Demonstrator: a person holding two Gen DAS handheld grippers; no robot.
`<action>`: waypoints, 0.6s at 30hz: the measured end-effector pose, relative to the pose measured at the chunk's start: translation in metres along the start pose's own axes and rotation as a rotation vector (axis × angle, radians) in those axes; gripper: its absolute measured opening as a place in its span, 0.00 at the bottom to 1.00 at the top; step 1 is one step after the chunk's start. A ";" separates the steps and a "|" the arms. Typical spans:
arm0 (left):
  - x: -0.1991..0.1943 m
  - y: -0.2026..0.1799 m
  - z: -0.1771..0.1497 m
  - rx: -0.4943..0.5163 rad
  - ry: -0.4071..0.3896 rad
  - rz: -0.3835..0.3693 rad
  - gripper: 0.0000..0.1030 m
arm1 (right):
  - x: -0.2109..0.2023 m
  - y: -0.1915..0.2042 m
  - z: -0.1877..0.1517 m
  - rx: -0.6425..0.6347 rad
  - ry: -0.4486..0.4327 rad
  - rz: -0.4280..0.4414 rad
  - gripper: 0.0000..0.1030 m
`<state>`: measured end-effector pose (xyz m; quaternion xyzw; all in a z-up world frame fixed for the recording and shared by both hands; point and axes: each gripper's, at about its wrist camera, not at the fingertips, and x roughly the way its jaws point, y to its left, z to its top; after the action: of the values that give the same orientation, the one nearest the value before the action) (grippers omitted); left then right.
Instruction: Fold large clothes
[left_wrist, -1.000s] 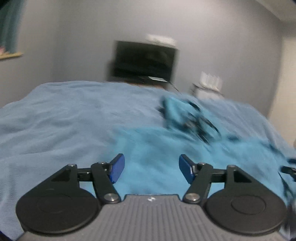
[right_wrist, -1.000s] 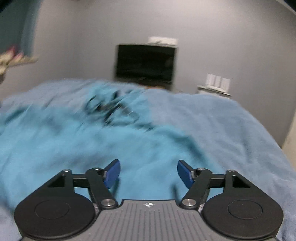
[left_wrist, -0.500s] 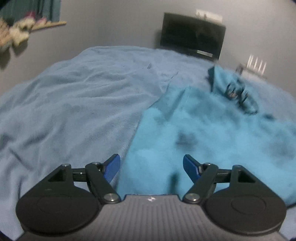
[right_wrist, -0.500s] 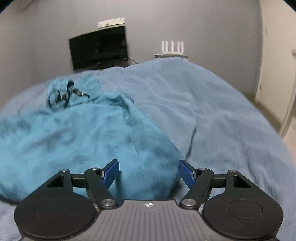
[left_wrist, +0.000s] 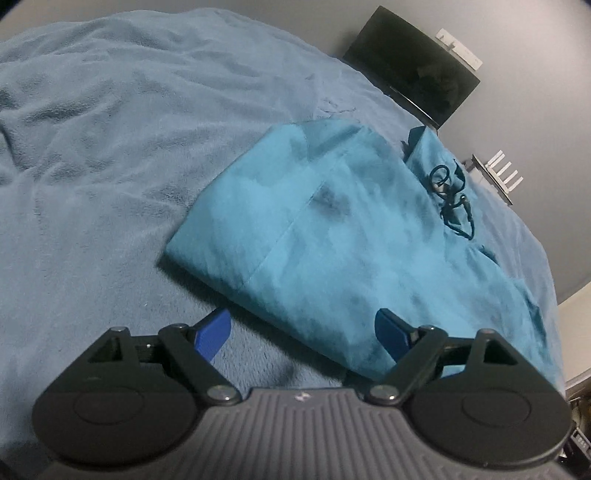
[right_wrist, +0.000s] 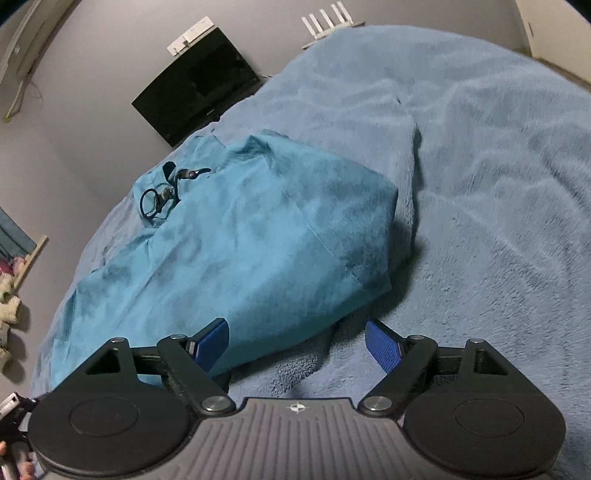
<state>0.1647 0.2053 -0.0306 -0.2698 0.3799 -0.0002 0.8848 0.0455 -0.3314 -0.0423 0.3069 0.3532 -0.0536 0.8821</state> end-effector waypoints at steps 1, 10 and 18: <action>0.003 0.003 -0.001 -0.011 -0.003 -0.010 0.82 | 0.004 -0.003 0.001 0.020 0.001 0.015 0.81; 0.045 0.027 0.001 -0.142 -0.063 -0.085 0.82 | 0.041 -0.021 0.006 0.203 -0.008 0.160 0.85; 0.056 0.029 0.008 -0.120 -0.086 -0.108 0.43 | 0.052 -0.023 0.012 0.218 -0.128 0.154 0.59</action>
<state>0.2040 0.2231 -0.0773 -0.3420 0.3257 -0.0135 0.8814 0.0840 -0.3503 -0.0817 0.4230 0.2638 -0.0432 0.8658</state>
